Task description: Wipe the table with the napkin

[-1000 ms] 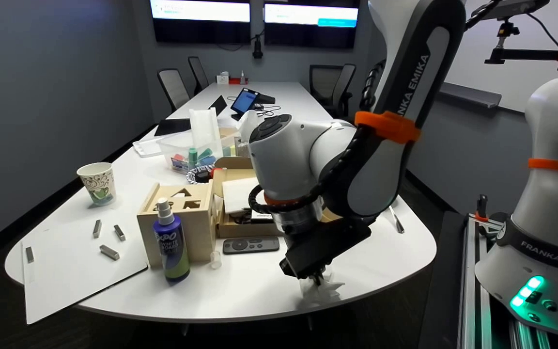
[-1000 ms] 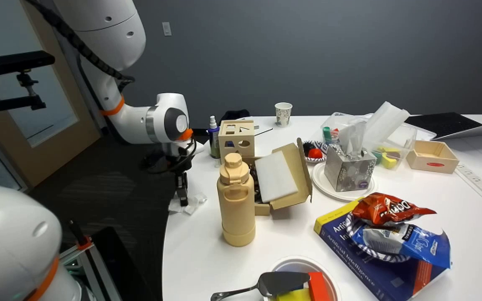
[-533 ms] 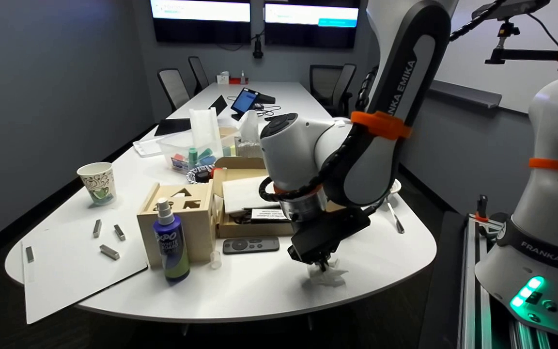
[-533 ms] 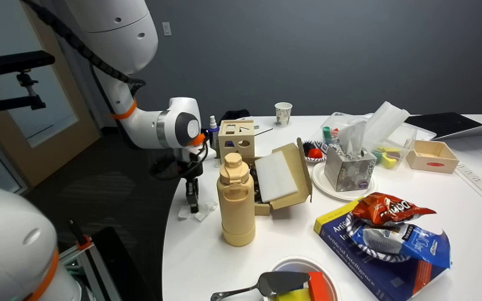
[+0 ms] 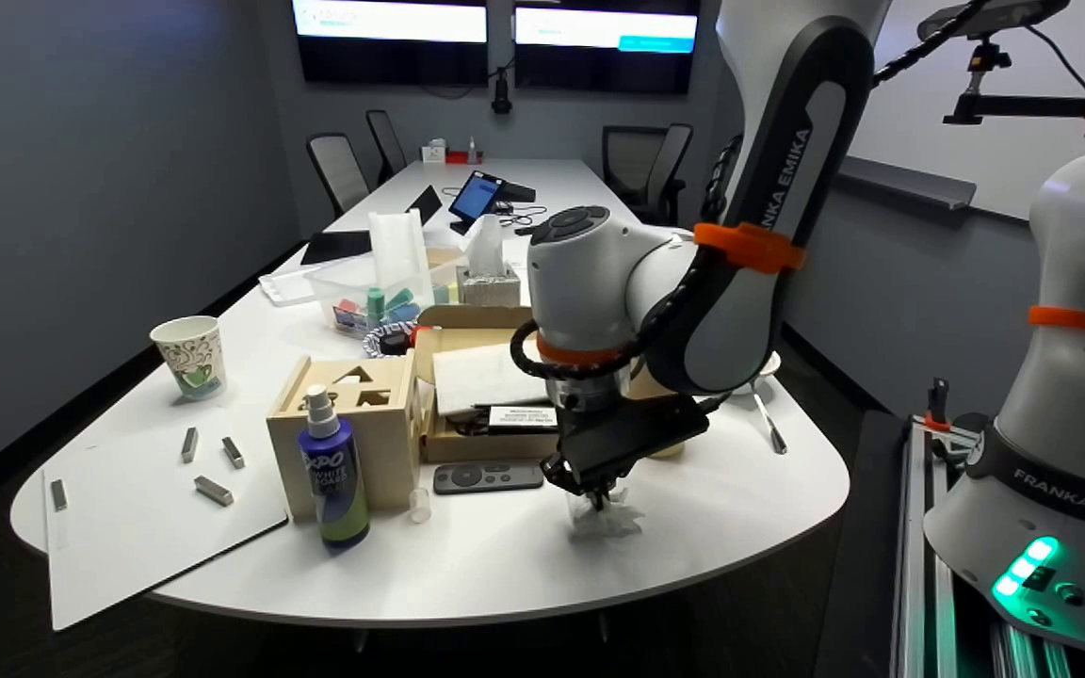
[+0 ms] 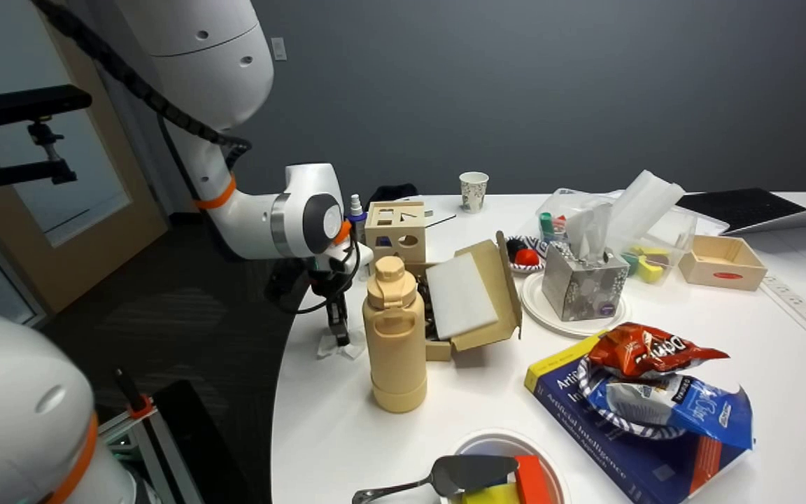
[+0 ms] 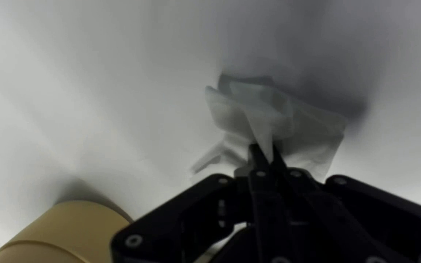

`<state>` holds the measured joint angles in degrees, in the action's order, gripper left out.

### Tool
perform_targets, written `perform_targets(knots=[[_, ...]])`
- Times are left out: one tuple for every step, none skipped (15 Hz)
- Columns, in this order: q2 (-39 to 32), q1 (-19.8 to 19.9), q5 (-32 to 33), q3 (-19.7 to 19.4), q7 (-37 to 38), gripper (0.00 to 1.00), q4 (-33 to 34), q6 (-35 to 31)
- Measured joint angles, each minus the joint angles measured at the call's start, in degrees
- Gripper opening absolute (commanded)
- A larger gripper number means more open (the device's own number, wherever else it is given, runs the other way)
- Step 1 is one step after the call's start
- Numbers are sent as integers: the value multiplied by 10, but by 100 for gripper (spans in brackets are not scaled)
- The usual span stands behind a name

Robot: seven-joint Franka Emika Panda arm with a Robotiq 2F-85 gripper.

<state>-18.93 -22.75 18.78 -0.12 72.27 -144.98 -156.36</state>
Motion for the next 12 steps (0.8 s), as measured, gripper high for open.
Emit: perform_targets(knots=[[1,0,0,1,-8,1,-4,-11],[2,0,-1,3,-17,1,-8,-20],[4,0,-3,6,-24,1,-11,-23],[5,0,-5,10,-28,1,-15,-23],[8,-1,-8,15,-29,1,-19,-23],[11,-2,-12,18,-28,1,-24,-18],[15,-5,-16,19,-21,1,-28,-7],[18,-9,-19,19,-7,1,-31,8],[22,-12,-19,19,12,1,-34,24],[25,-16,-19,17,34,1,-37,42],[28,-18,-19,17,57,1,-39,60],[31,-18,-19,17,81,1,-40,74]])
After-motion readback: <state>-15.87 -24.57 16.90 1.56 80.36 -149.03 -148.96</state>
